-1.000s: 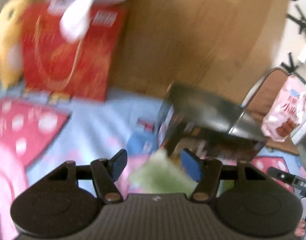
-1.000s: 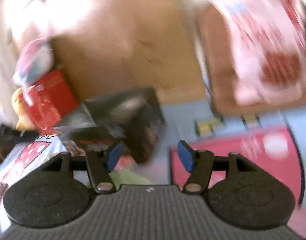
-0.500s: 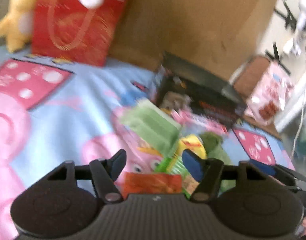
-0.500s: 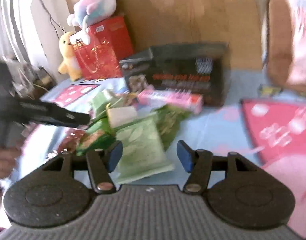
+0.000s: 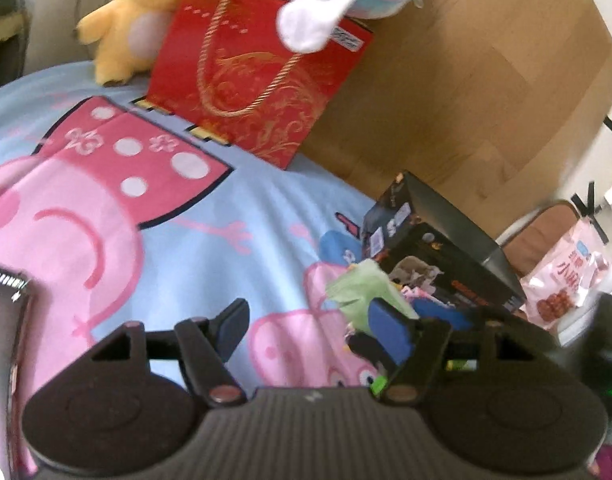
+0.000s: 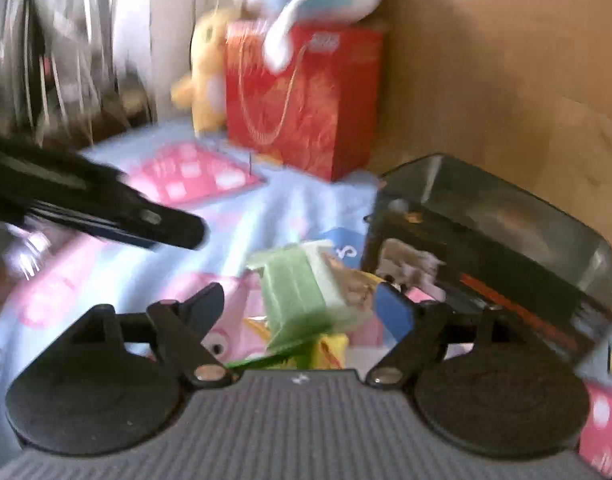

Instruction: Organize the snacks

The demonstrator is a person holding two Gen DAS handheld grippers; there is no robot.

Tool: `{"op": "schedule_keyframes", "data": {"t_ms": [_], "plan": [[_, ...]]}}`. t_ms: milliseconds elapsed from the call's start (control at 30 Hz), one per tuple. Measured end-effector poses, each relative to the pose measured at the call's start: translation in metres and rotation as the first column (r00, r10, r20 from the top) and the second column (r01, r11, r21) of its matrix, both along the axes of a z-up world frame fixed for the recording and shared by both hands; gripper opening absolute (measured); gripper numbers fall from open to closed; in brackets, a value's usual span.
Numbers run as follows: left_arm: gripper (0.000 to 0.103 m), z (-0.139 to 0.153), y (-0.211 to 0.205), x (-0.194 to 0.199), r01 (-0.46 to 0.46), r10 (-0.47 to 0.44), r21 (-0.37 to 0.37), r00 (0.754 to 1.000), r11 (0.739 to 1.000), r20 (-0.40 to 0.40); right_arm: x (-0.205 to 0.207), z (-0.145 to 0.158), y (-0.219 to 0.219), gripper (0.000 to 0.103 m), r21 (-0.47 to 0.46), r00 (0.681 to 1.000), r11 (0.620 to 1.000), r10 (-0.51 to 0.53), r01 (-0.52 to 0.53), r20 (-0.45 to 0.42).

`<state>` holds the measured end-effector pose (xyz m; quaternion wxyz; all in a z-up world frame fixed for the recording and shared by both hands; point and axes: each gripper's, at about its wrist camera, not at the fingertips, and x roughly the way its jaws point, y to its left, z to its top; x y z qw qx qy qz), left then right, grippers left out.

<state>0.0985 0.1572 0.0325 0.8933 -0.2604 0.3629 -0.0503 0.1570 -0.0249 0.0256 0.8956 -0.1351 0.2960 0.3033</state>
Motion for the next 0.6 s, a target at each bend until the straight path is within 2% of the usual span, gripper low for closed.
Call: {"op": "schedule_keyframes", "data": {"t_ms": [33, 67, 100, 133, 200, 267, 367, 433, 533, 600], "plan": [[0.067, -0.001, 0.004, -0.003, -0.007, 0.007, -0.004, 1.0, 1.0, -0.002, 0.006, -0.005, 0.006, 0.054, -0.04, 1.0, 0.999, 0.018, -0.019, -0.011], [0.067, -0.001, 0.007, -0.007, -0.012, 0.012, -0.004, 1.0, 1.0, -0.001, 0.005, -0.005, 0.009, 0.053, -0.064, 0.999, 0.997, 0.032, -0.031, 0.025], [0.067, 0.0, 0.009, -0.012, -0.017, 0.017, -0.004, 1.0, 1.0, 0.001, 0.004, -0.002, 0.009, 0.052, -0.078, 0.999, 0.996, 0.036, -0.032, 0.041], [0.067, 0.001, 0.01, -0.015, -0.019, 0.019, -0.005, 1.0, 1.0, 0.004, 0.002, 0.006, 0.003, 0.052, -0.052, 0.998, 0.998, 0.03, -0.027, 0.048], [0.068, 0.003, 0.01, -0.018, -0.003, 0.003, -0.017, 1.0, 1.0, 0.018, -0.005, 0.028, -0.026, 0.052, 0.073, 0.999, 0.997, 0.019, -0.022, 0.041], [0.07, 0.007, 0.003, -0.021, 0.044, -0.043, -0.033, 0.998, 0.998, 0.048, -0.021, 0.048, -0.065, 0.053, 0.202, 0.999, 0.979, 0.028, -0.032, 0.023], [0.07, 0.011, -0.02, -0.024, 0.161, -0.158, -0.035, 0.984, 0.986, 0.088, -0.051, 0.049, -0.116, 0.054, 0.243, 0.995, 0.967, 0.093, -0.084, -0.028], [0.07, 0.013, -0.042, -0.026, 0.256, -0.252, -0.023, 0.961, 0.966, 0.109, -0.074, 0.037, -0.134, 0.054, 0.186, 0.992, 0.977, 0.114, -0.104, -0.044], [0.07, 0.015, -0.077, -0.028, 0.38, -0.379, 0.013, 0.918, 0.925, 0.117, -0.107, 0.008, -0.136, 0.055, -0.014, 0.986, 0.986, 0.164, -0.165, -0.025], [0.07, 0.012, -0.1, -0.03, 0.441, -0.443, 0.046, 0.891, 0.896, 0.098, -0.12, -0.009, -0.125, 0.055, -0.11, 0.988, 0.982, 0.157, -0.154, 0.011]]}}
